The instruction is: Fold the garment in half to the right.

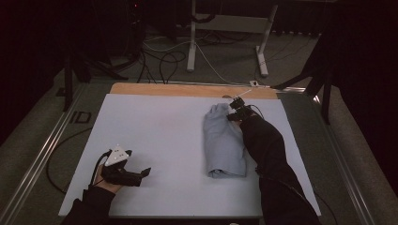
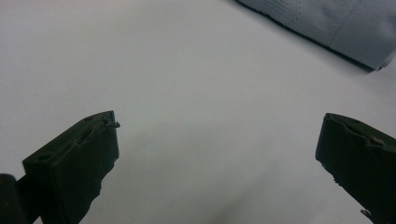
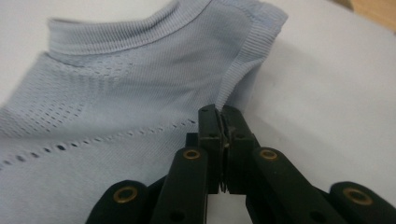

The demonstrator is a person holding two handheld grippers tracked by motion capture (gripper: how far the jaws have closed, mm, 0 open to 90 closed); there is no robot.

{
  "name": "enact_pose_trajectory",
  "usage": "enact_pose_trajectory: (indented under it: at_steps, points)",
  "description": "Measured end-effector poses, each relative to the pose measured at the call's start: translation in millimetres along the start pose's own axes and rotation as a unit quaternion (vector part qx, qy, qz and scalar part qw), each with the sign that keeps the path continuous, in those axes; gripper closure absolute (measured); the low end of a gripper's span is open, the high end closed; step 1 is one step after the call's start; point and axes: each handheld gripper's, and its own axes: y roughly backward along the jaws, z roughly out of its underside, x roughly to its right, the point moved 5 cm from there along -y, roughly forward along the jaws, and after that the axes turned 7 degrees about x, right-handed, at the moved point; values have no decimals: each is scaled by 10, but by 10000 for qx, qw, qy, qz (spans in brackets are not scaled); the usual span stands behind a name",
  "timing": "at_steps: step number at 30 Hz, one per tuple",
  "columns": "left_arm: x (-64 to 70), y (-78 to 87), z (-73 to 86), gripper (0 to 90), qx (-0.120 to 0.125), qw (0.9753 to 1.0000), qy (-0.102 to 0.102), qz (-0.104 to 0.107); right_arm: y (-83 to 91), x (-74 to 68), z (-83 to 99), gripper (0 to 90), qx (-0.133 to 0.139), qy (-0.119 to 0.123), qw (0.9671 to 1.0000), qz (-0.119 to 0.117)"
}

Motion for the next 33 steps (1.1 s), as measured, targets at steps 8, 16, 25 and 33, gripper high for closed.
enact_pose_trajectory:
  at_steps: [8, 16, 25, 33]
  points:
    - [-12, -14, 27, 3, -7, 10000, 41, -28, -25, -14, 19, 859, -39, 82, 9999, 62]
    - [-17, -37, 49, 3, -11, 10000, 31, -34, 98, 46, -205, 567, 485, -204, 9986, 34]
    - [-19, -23, 26, 3, 84, 10000, 44, 6, -47, 100, -258, 508, 334, -437, 9985, -45]
    - [-22, -28, 27, 3, 81, 10000, 52, -2, -202, 91, -131, 665, 46, -612, 9977, -272]
